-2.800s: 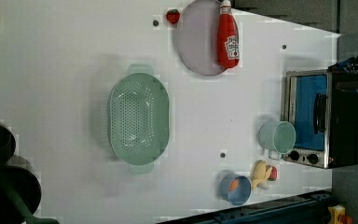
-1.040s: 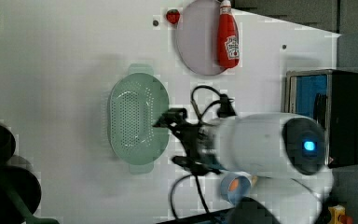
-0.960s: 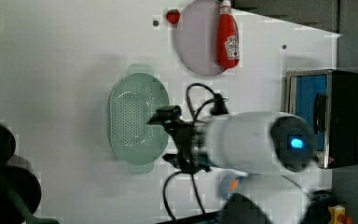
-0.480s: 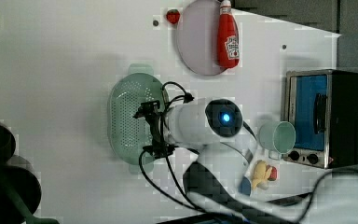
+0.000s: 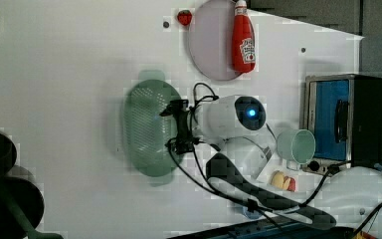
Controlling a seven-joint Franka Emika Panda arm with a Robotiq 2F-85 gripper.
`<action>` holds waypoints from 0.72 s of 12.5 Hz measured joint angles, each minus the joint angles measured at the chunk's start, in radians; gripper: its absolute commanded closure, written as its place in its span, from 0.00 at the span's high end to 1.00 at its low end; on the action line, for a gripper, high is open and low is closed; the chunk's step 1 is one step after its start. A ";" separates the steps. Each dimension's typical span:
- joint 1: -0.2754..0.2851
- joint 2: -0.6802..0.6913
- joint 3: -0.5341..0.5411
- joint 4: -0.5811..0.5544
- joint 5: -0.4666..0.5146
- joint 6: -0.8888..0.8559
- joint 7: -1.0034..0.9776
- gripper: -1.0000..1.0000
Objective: Drag strainer left to right.
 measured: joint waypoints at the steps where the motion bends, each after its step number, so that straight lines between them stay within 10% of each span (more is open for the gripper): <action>1: -0.010 -0.008 -0.005 -0.014 -0.006 0.018 0.014 1.00; 9: -0.037 -0.120 -0.022 -0.164 -0.023 0.092 0.024 1.00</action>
